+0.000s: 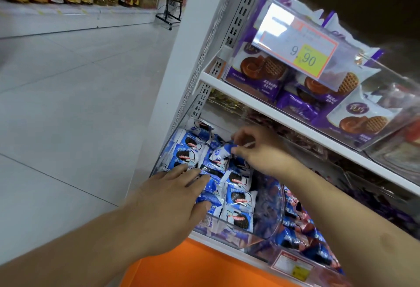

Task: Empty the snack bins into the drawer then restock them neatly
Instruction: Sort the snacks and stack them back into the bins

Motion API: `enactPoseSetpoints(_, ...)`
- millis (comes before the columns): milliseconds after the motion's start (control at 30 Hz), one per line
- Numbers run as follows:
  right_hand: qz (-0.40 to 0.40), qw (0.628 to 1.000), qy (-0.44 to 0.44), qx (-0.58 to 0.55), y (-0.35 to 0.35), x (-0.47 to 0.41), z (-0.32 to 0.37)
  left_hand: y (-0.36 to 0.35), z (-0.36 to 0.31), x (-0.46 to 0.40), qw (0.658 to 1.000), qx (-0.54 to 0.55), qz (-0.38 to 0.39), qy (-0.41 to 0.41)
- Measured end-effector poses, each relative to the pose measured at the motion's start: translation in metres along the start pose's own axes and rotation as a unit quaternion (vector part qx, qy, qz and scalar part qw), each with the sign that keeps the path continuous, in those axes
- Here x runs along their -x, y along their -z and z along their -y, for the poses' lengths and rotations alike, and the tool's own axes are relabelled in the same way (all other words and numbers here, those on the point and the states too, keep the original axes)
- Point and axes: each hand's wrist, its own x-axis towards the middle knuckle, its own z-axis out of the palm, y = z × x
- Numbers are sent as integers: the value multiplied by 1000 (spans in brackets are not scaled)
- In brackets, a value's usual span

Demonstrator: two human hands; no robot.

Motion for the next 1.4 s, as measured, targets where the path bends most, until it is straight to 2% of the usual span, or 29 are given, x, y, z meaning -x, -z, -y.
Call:
enactPoseSetpoints(67, 82, 987, 3, 135, 3, 5, -13, 0, -1, 0, 1000, -2, -5, 1)
enactPoseSetpoints(133, 119, 971, 5, 205, 3, 8, -18, 0, -1, 0, 1000, -5, -7, 1)
enactPoseSetpoints(233, 81, 982, 35, 166, 0, 7, -14, -1, -2, 0, 1000, -8, -12, 0)
enactPoseSetpoints(333, 128, 979, 37, 156, -4, 5, -9, 0, -3, 1, 1000, -9, -13, 1)
enactPoseSetpoints(567, 137, 957, 11, 254, 7, 7, -12, 0, -2, 1, 1000, -11, -19, -5)
enactPoseSetpoints(733, 86, 931, 31, 352, -3, 4, -5, -1, -2, 1, 1000, -7, -23, -5)
enactPoseSetpoints(833, 102, 927, 23, 359, -1, 4, -1, -1, -2, 1, 1000, -10, -23, -7)
enactPoseSetpoints(900, 114, 933, 33, 340, 2, 8, 3, 0, -1, 1, 1000, -14, -22, -4)
enactPoseSetpoints(933, 112, 949, 44, 292, 2, 11, 7, 1, -2, 2, 1000, -12, -26, -1)
enactPoseSetpoints(1000, 134, 982, 60, 123, -2, 25, 20, 2, -3, 2, 999, -8, -39, 3)
enactPoseSetpoints(1033, 165, 983, 61, 45, -5, 33, 27, 2, -3, 1, 999, -2, -51, 7)
enactPoseSetpoints(1100, 211, 975, 52, -36, -18, 45, 34, 2, -3, 0, 996, 31, -82, 25)
enactPoseSetpoints(1233, 174, 981, 46, -74, -38, 51, 30, 5, -3, 4, 985, 111, -123, 57)
enactPoseSetpoints(1333, 153, 982, 36, -100, -35, 52, 30, 8, -3, 6, 983, 127, -126, 53)
enactPoseSetpoints(1400, 103, 991, 39, -81, -27, 49, 28, 10, -3, 6, 983, 125, -126, 45)
